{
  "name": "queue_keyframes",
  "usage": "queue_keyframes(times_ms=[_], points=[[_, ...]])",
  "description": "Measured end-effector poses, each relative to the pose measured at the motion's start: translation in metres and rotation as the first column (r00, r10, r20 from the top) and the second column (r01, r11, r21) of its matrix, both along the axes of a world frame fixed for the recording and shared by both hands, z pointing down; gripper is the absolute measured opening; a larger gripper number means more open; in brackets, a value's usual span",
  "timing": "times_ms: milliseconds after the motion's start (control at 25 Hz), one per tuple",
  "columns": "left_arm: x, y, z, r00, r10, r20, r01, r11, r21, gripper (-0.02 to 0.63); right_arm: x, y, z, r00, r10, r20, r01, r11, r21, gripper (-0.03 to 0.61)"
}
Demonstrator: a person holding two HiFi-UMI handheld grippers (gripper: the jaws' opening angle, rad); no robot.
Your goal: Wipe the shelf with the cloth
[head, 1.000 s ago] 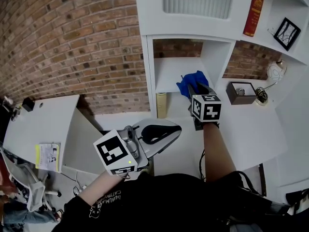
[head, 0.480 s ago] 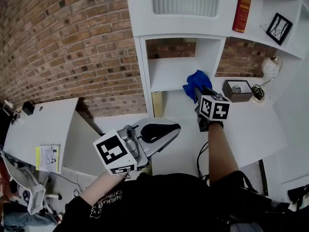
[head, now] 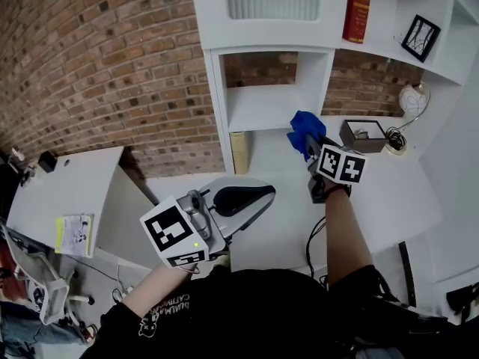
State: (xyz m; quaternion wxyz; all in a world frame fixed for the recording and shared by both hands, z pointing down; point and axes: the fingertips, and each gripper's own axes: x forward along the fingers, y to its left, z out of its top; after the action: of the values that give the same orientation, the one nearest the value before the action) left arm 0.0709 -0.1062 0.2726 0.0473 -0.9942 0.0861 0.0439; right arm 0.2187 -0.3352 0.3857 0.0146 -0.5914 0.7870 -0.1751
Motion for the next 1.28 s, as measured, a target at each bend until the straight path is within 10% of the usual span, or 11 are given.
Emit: queue_keyframes(times_ms=[760,1280], points=[[0.013,0.014,0.042,0.996,-0.045,-0.074,0.023,0.959,-0.282,0.003,-0.013,0.139,-0.003,0.983,-0.068,0.172,0.066,0.998,0.017,0.104],[-0.076,0.082,0.048,0.997,-0.062,-0.035,0.045,0.931,-0.362,0.003,-0.091,0.255,0.023,0.962,-0.127,0.241,0.159,0.981,-0.115,0.104]])
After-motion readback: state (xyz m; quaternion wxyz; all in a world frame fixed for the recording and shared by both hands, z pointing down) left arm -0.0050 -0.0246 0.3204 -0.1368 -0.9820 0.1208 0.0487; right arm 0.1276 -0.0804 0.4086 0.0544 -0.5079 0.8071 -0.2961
